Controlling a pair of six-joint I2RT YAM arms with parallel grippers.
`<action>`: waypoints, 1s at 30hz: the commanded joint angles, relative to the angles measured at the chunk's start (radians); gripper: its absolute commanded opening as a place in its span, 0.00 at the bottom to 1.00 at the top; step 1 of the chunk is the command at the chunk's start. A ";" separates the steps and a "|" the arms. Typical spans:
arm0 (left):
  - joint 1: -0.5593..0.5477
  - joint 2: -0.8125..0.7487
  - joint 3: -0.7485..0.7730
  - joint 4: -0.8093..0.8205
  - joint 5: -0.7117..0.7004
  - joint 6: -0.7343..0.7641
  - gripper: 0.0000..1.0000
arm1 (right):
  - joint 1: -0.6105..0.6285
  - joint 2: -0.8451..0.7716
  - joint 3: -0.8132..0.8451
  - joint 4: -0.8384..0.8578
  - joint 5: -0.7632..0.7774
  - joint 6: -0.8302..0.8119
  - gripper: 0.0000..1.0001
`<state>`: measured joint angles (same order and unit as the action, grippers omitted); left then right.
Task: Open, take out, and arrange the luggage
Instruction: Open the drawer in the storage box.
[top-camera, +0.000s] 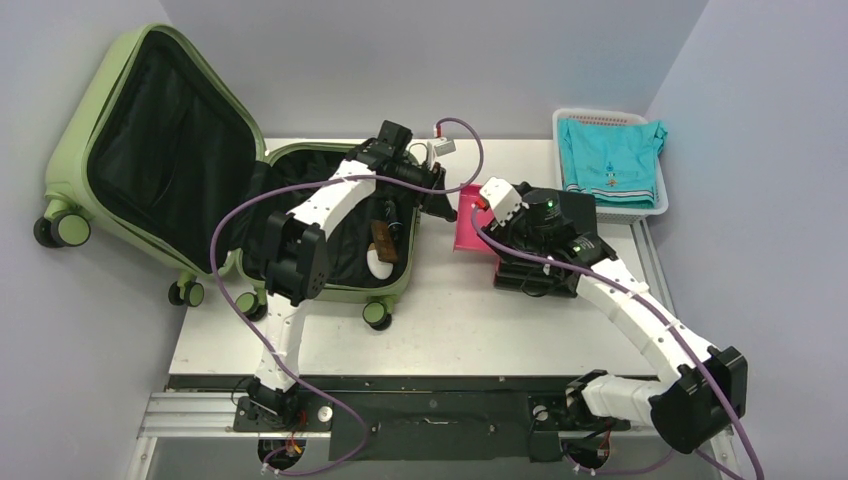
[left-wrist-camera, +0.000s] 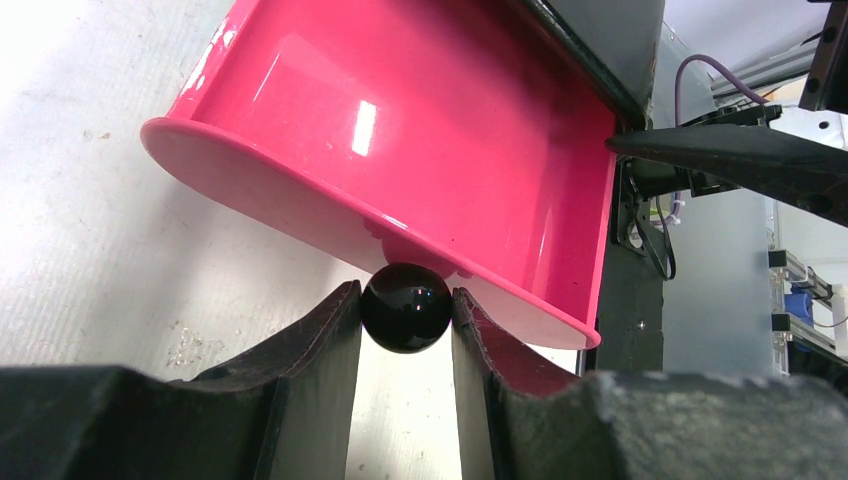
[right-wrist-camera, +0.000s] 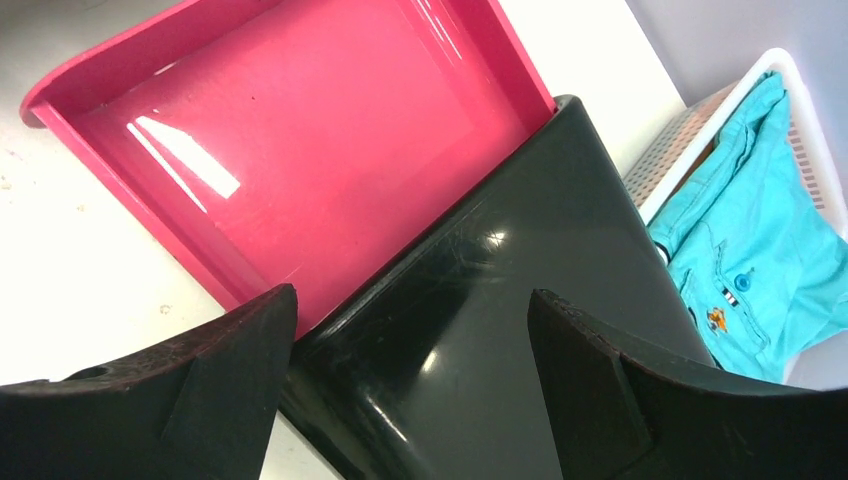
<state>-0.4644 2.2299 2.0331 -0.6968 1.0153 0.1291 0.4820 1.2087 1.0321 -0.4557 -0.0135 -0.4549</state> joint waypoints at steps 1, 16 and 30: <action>0.015 -0.043 -0.019 0.119 0.013 -0.036 0.28 | 0.000 -0.056 -0.030 -0.054 0.077 -0.060 0.80; 0.017 -0.118 -0.163 0.307 0.013 -0.155 0.28 | -0.001 -0.112 -0.086 -0.094 0.094 -0.060 0.79; 0.017 -0.231 -0.345 0.439 -0.015 -0.223 0.25 | -0.038 -0.126 -0.093 -0.057 0.128 -0.005 0.79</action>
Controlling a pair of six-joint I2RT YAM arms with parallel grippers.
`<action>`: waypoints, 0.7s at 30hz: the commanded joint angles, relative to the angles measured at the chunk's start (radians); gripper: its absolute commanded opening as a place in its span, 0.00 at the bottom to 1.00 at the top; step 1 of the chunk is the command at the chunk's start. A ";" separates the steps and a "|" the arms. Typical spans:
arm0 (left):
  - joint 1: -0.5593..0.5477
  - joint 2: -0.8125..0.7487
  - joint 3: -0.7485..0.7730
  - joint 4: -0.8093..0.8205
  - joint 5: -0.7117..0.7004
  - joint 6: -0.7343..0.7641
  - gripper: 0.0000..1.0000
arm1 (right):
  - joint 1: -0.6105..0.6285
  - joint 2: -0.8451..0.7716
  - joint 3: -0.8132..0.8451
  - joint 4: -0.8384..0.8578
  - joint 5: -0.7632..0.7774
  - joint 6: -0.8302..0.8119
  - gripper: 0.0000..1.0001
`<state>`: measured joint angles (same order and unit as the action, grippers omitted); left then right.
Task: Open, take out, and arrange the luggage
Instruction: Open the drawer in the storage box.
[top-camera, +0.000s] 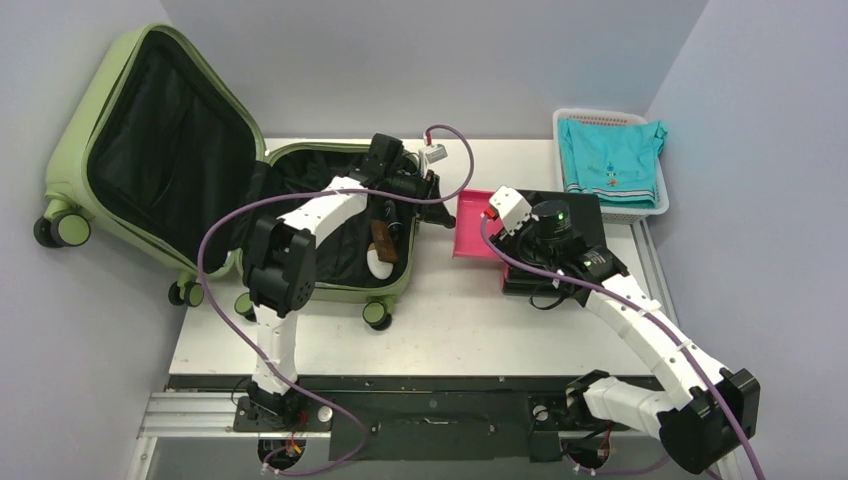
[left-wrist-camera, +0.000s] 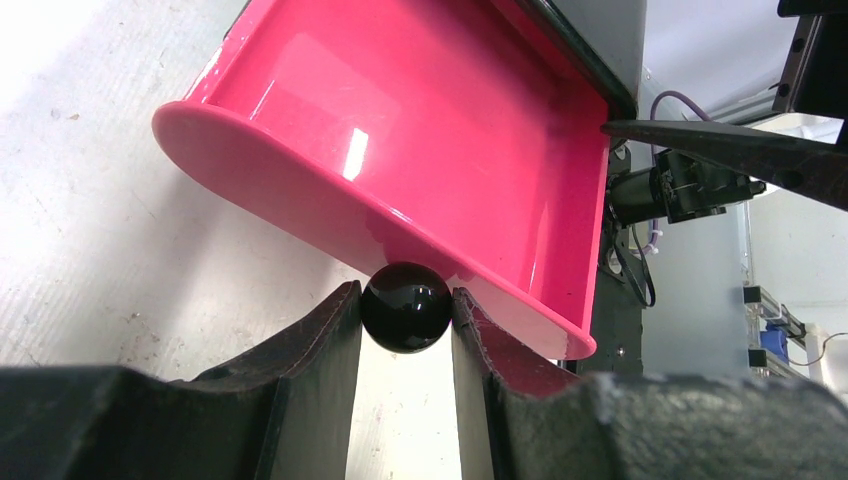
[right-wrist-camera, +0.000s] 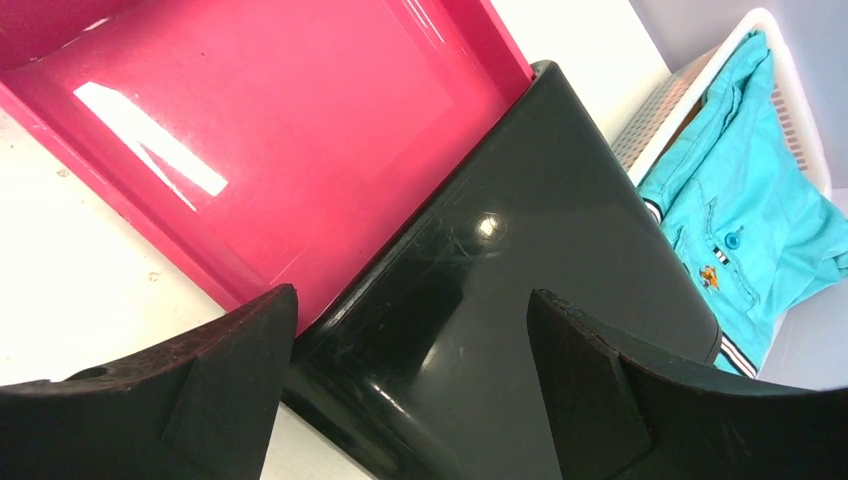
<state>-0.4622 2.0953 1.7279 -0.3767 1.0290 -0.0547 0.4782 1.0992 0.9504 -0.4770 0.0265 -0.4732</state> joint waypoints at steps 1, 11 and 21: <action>0.014 -0.107 -0.051 0.140 -0.030 -0.052 0.25 | -0.037 -0.015 -0.008 -0.034 0.084 0.022 0.79; 0.012 -0.129 -0.123 0.171 -0.056 -0.060 0.25 | -0.058 -0.007 0.032 -0.055 0.004 0.049 0.80; 0.039 -0.123 -0.067 0.105 -0.075 -0.025 0.78 | -0.133 -0.053 0.084 -0.111 -0.169 0.044 0.81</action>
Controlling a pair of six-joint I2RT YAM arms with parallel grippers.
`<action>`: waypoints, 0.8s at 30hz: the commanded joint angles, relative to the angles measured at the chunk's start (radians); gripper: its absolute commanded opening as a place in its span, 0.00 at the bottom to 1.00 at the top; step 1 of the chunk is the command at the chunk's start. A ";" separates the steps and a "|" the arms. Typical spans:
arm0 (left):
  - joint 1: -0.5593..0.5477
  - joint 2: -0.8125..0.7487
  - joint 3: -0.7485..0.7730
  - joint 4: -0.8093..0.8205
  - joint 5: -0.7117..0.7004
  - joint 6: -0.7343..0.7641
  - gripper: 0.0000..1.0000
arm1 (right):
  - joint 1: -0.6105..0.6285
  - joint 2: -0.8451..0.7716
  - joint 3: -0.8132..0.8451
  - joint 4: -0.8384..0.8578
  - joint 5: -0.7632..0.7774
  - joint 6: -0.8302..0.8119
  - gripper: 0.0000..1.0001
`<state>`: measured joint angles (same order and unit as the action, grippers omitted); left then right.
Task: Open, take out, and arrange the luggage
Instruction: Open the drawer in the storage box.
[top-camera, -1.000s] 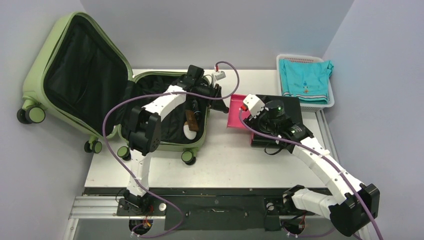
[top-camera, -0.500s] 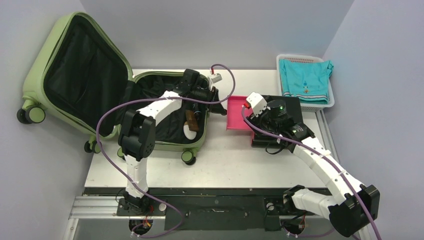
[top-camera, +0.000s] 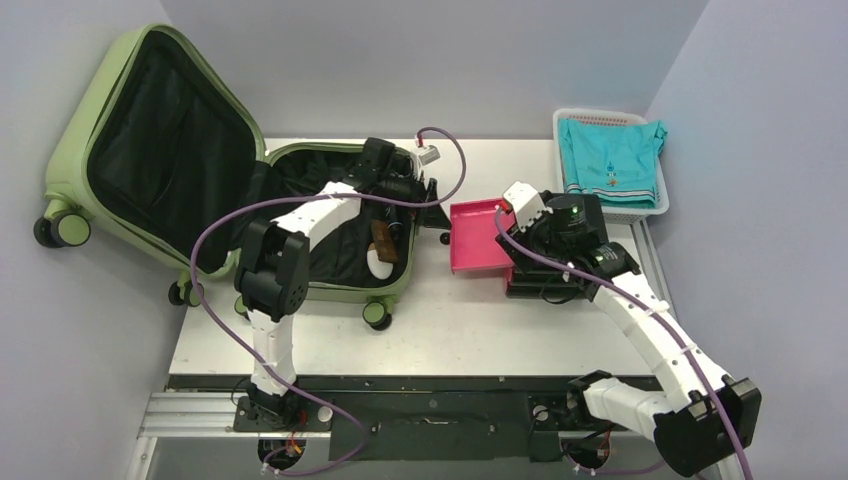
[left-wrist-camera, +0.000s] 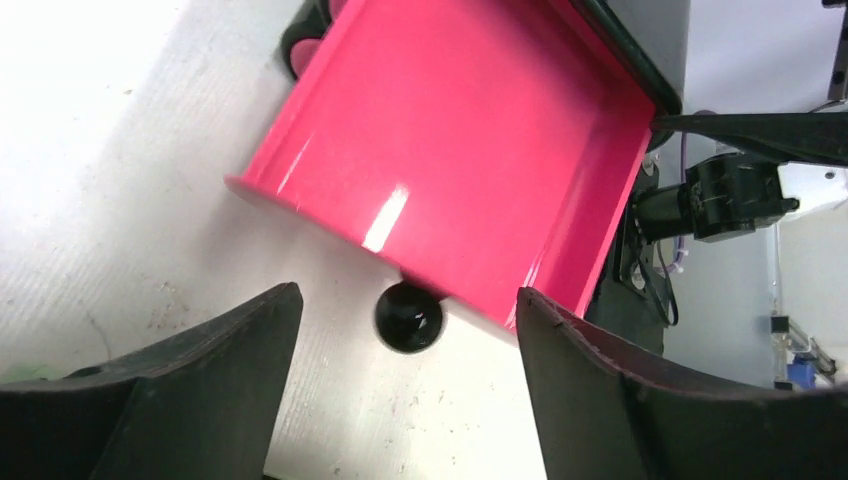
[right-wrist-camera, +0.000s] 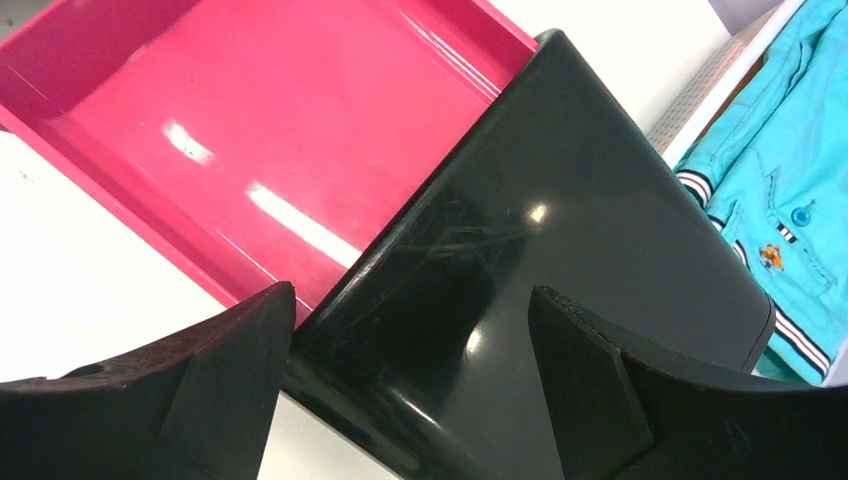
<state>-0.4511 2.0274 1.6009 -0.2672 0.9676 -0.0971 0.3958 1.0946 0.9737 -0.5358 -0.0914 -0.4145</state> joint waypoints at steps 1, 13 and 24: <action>0.030 -0.064 0.062 -0.007 -0.014 0.019 0.82 | -0.059 -0.058 0.073 -0.062 -0.064 -0.015 0.81; 0.091 -0.196 0.100 -0.062 -0.220 0.006 0.96 | -0.202 -0.123 0.080 -0.039 -0.199 -0.001 0.82; 0.139 -0.211 0.049 -0.171 -0.518 0.049 0.96 | -0.299 -0.178 0.023 0.029 -0.246 0.030 0.85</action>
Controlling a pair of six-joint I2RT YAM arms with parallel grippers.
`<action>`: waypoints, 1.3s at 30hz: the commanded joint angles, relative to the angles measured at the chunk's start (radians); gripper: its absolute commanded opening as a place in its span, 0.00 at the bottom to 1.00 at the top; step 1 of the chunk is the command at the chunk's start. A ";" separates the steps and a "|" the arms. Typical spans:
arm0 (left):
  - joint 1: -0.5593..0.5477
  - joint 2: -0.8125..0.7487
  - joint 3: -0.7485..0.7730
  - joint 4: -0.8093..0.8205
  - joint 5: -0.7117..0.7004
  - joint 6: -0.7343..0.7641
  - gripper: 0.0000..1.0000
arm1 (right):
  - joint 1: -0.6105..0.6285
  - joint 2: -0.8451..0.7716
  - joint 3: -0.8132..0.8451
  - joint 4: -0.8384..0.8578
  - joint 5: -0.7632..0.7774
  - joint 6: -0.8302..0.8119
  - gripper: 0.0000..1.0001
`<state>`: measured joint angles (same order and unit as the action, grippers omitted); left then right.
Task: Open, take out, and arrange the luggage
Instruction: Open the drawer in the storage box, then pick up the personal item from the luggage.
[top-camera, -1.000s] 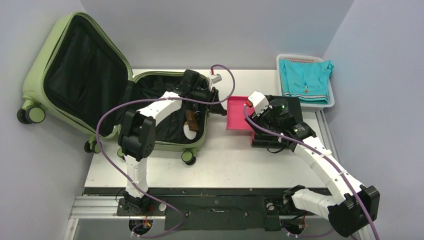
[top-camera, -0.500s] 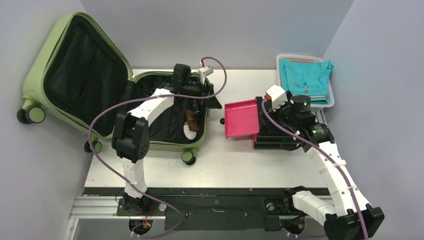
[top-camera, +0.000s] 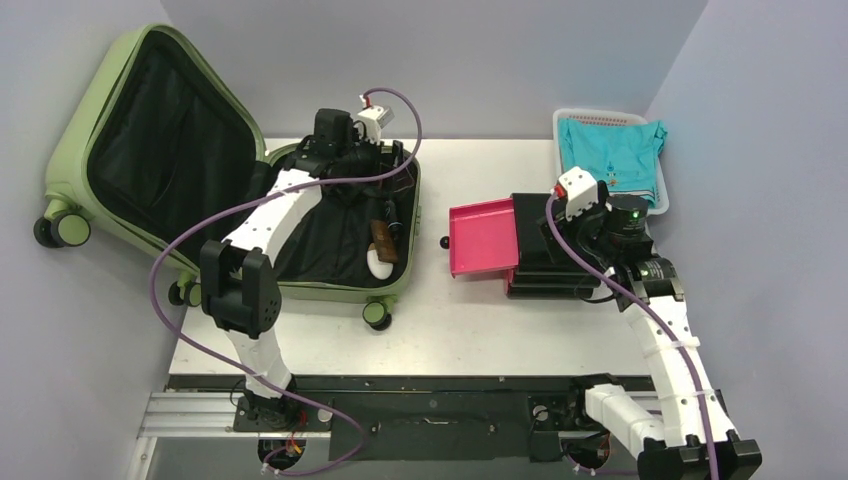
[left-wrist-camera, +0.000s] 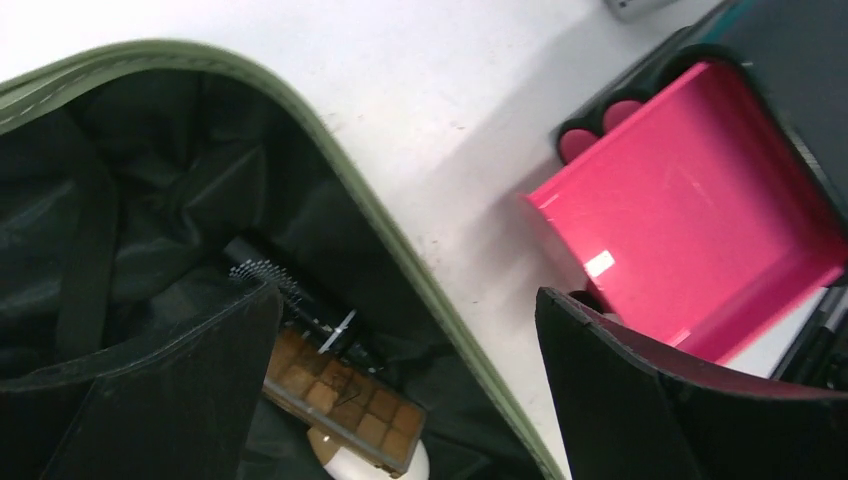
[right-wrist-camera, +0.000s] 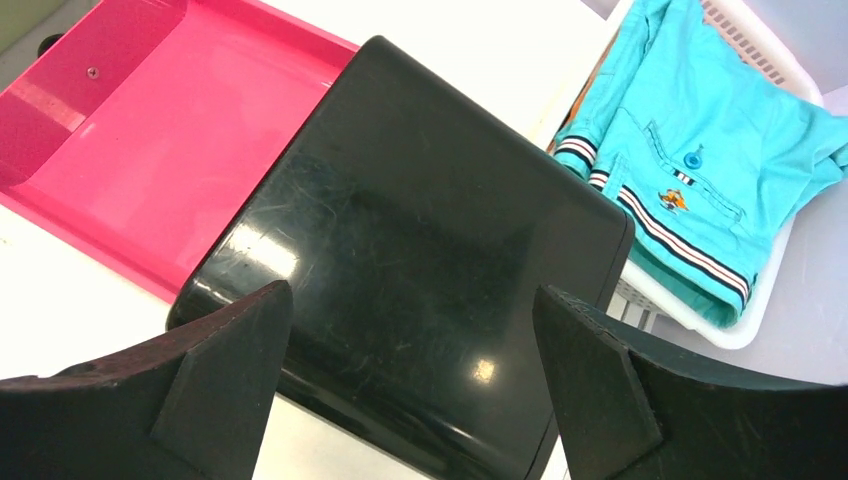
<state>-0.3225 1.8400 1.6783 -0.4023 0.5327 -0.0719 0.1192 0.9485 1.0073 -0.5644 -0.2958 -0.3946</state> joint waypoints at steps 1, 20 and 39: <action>0.011 -0.026 -0.048 -0.030 -0.086 0.027 0.96 | -0.023 -0.034 -0.009 0.054 -0.049 0.001 0.85; 0.034 0.244 0.075 -0.145 -0.339 -0.103 0.89 | -0.024 -0.079 -0.025 0.061 -0.076 -0.015 0.85; 0.025 0.484 0.242 -0.190 -0.136 -0.174 0.73 | -0.042 -0.043 -0.056 0.094 -0.017 0.010 0.85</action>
<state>-0.2897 2.3043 1.8797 -0.5629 0.3611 -0.2333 0.0860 0.9005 0.9512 -0.5262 -0.3351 -0.4030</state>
